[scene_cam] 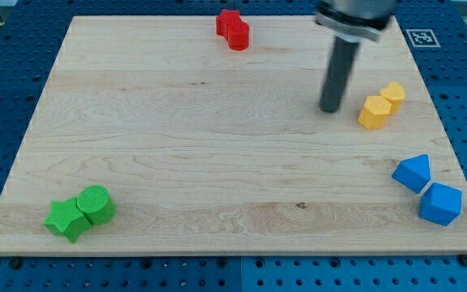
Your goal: Place the yellow hexagon right to the red circle
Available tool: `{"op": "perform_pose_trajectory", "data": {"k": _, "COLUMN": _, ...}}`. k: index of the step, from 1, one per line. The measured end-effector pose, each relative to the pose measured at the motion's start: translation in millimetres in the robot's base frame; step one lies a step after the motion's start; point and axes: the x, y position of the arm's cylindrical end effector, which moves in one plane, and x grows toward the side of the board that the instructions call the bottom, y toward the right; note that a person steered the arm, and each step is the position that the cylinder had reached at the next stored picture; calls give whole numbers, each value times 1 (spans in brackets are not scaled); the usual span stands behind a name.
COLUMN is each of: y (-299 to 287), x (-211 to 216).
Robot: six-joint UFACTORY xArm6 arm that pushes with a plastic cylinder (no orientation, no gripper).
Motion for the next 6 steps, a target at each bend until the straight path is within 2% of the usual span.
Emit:
{"op": "perform_pose_trajectory", "data": {"k": 1, "y": 29, "x": 48}}
{"op": "perform_pose_trajectory", "data": {"k": 2, "y": 29, "x": 77}}
{"op": "perform_pose_trajectory", "data": {"k": 4, "y": 56, "x": 81}}
{"op": "perform_pose_trajectory", "data": {"k": 6, "y": 118, "x": 72}}
